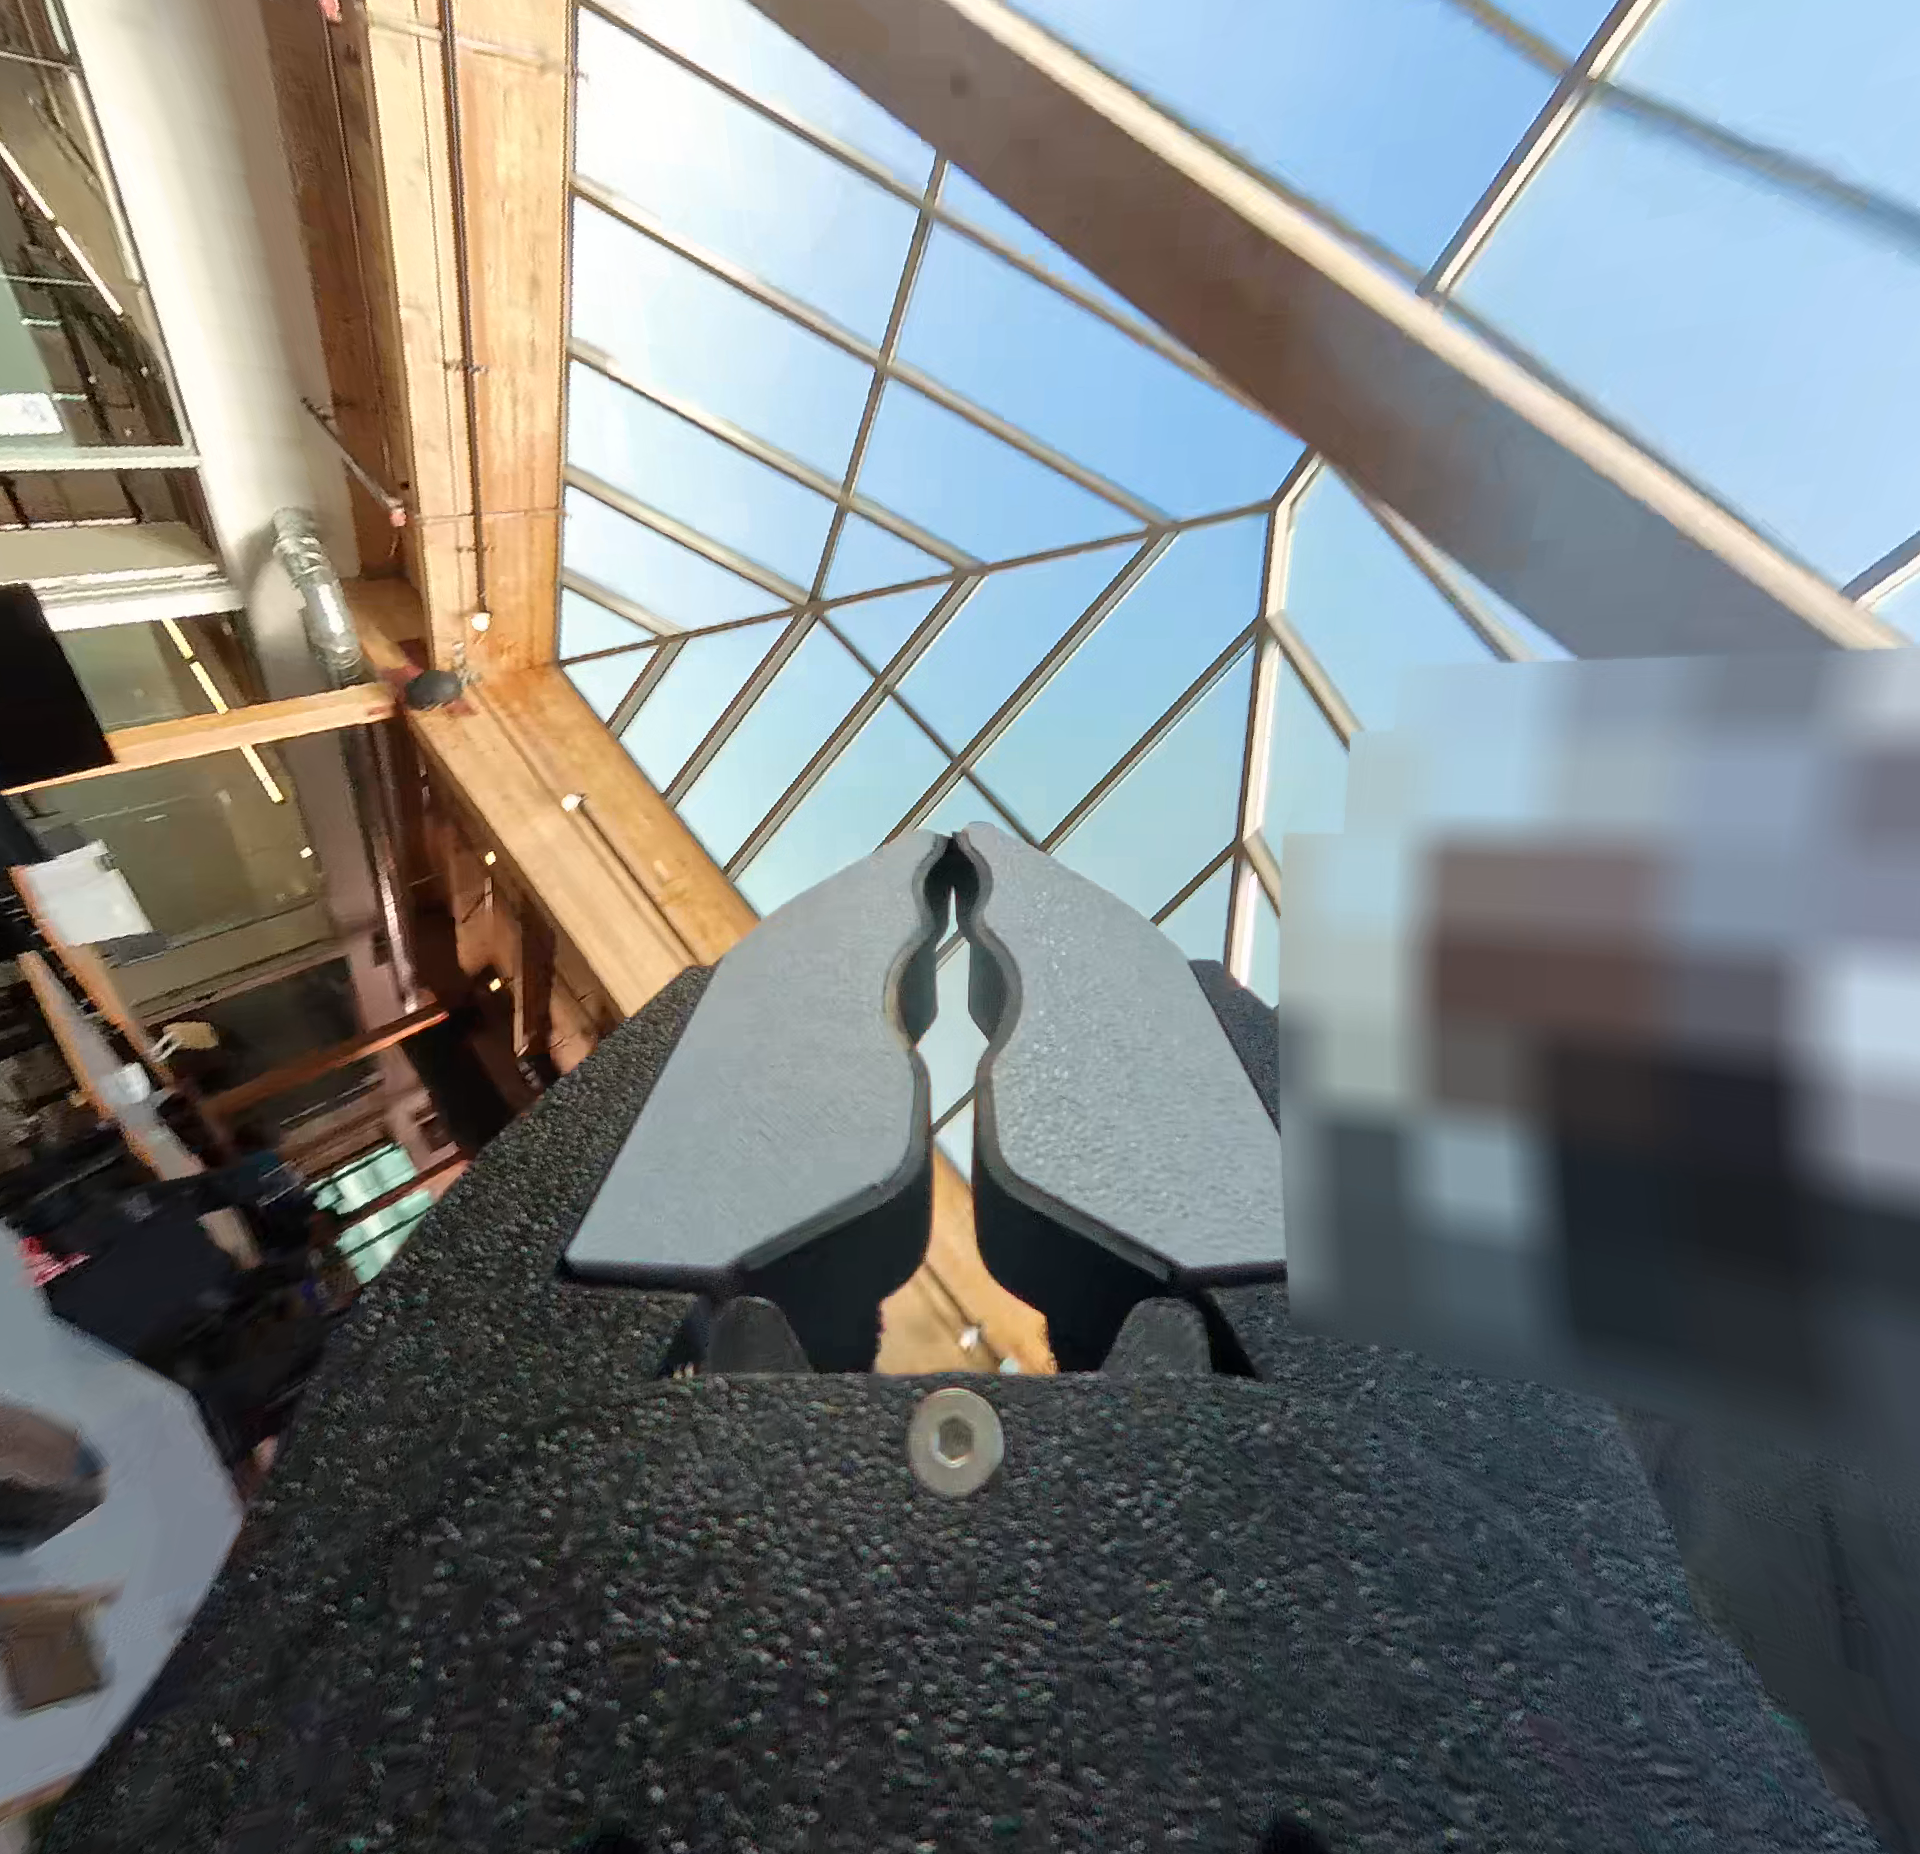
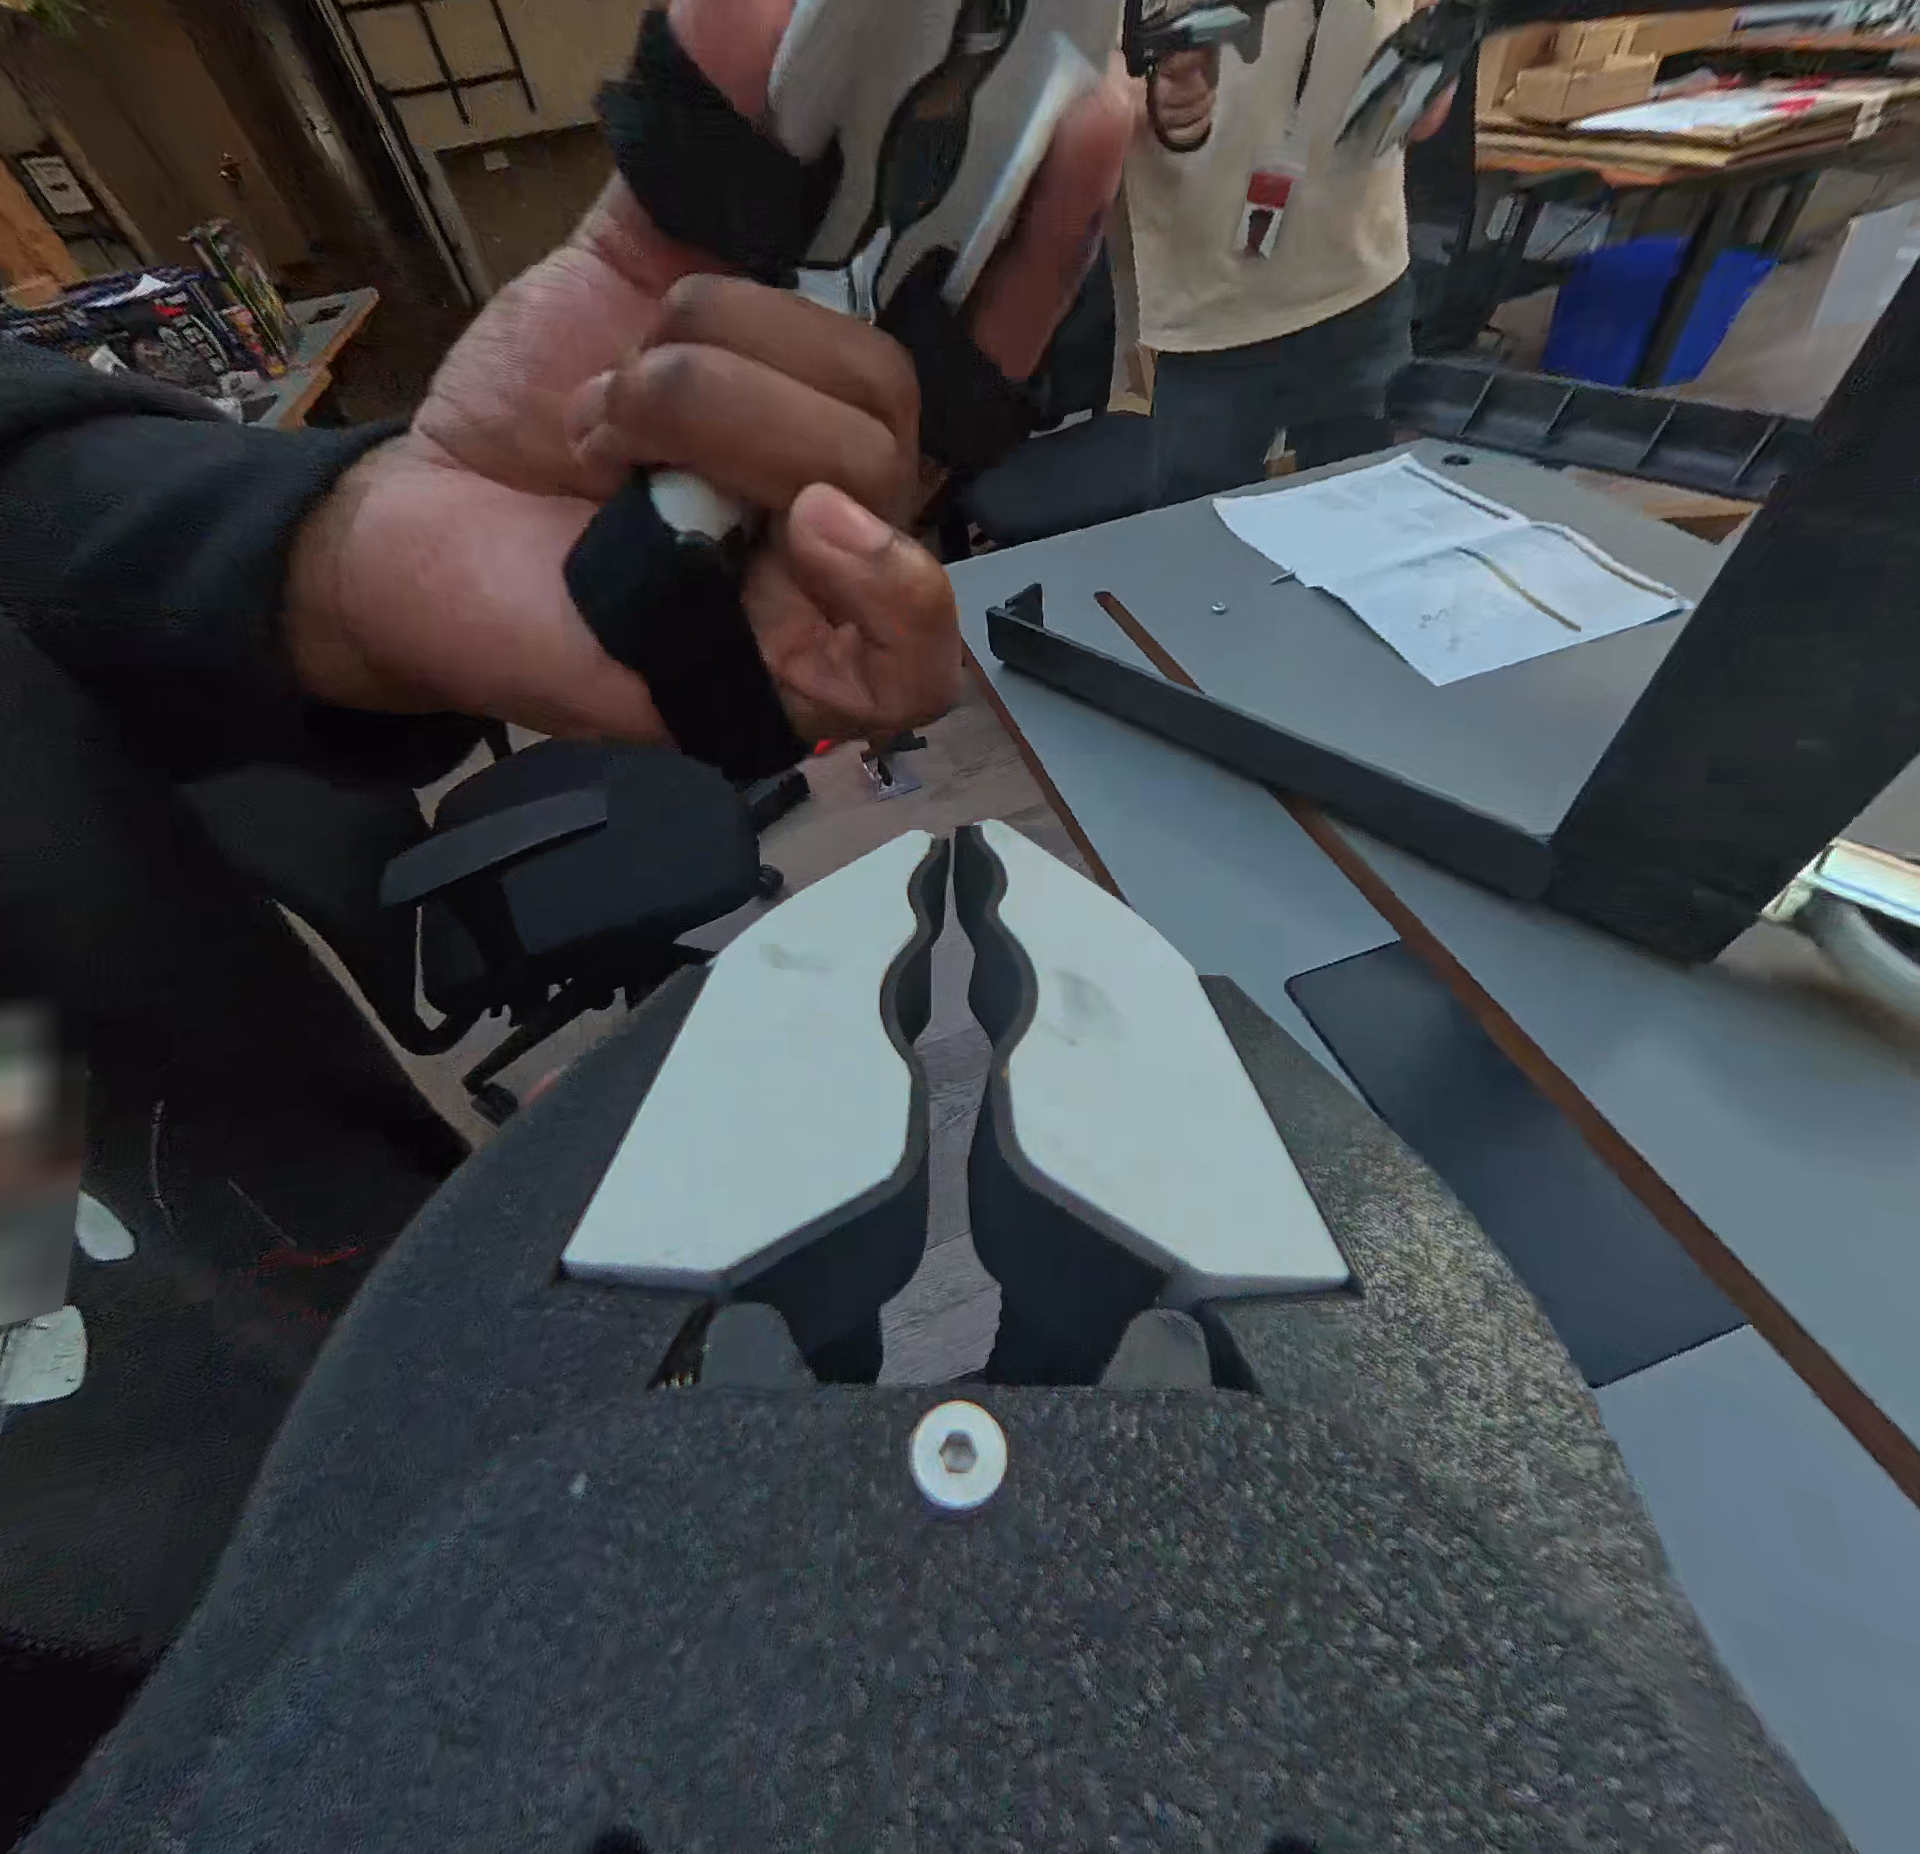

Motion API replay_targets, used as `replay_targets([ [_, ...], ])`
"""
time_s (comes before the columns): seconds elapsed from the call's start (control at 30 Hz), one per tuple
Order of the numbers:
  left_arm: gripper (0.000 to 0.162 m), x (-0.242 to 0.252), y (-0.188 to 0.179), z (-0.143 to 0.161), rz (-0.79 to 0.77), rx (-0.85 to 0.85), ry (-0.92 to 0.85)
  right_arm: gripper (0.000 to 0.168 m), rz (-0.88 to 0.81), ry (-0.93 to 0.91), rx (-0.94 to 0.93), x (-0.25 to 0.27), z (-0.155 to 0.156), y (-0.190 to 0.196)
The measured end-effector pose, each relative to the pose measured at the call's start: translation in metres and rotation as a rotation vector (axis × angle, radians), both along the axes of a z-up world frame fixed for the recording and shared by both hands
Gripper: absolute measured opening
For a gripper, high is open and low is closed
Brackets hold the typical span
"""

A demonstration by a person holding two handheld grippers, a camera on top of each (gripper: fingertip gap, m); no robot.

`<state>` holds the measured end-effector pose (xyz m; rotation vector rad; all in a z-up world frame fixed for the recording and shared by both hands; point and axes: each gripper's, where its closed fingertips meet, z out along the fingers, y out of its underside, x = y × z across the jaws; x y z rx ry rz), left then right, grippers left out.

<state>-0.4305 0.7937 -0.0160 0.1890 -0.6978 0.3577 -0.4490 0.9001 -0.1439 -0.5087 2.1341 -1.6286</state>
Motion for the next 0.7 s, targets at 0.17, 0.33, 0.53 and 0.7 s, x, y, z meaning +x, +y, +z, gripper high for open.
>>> replay_targets([
  [0.17,0.0,-0.042,0.008,0.032,-0.02,0.153,0.311,0.016,0.092,0.072,-0.171,-0.057,0.062,0.014],
  [0.33,0.0,-0.045,0.077,0.083,-0.254,-0.19,0.598,0.017,0.176,-0.05,0.007,-0.095,0.071,0.023],
  [0.53,0.0,-0.053,0.132,0.107,-0.423,-0.468,0.669,0.016,0.344,-0.213,0.186,-0.091,0.08,0.043],
  [0.7,0.0,-0.067,0.15,0.114,-0.491,-0.548,0.676,0.017,0.391,-0.301,0.257,-0.096,0.08,0.047],
])
